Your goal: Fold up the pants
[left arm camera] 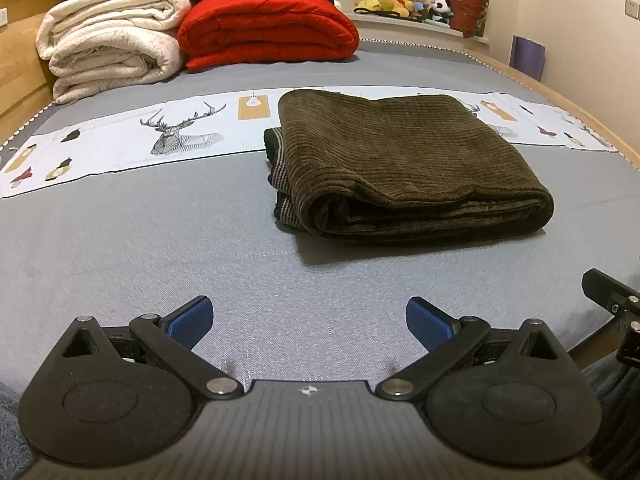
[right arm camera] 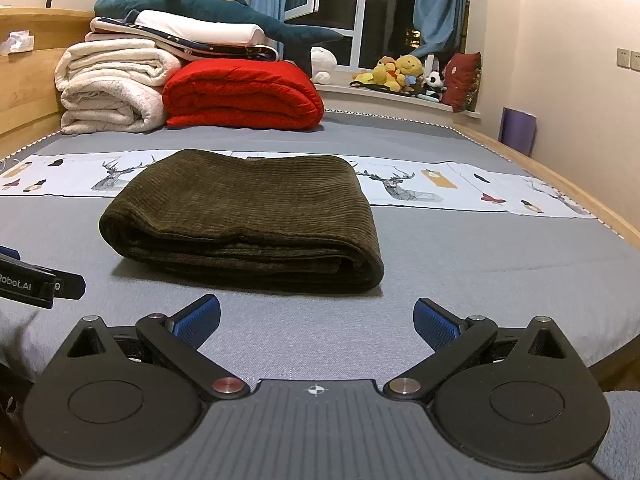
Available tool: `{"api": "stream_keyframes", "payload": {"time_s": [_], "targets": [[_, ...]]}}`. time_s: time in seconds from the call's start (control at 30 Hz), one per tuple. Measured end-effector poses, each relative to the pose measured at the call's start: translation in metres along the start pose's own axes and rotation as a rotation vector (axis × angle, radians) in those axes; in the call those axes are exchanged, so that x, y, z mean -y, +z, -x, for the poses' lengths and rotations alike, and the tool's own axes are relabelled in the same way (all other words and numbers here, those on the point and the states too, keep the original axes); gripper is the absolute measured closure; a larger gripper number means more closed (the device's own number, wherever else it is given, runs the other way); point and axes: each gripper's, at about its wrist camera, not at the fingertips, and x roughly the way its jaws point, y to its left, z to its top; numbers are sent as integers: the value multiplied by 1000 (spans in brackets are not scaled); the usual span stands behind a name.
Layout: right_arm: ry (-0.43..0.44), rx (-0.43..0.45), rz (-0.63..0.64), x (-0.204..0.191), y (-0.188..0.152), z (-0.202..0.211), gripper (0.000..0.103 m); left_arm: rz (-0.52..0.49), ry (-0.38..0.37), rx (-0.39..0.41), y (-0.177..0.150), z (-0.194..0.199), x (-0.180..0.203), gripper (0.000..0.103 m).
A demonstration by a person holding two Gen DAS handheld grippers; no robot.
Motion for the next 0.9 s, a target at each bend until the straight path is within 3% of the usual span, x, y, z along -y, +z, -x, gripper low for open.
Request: {"api": "stream_keyframes", "payload": {"time_s": [0.9], "targets": [[12, 4, 9, 0, 0, 1, 1, -3, 10, -11, -1, -2, 0, 0]]}}
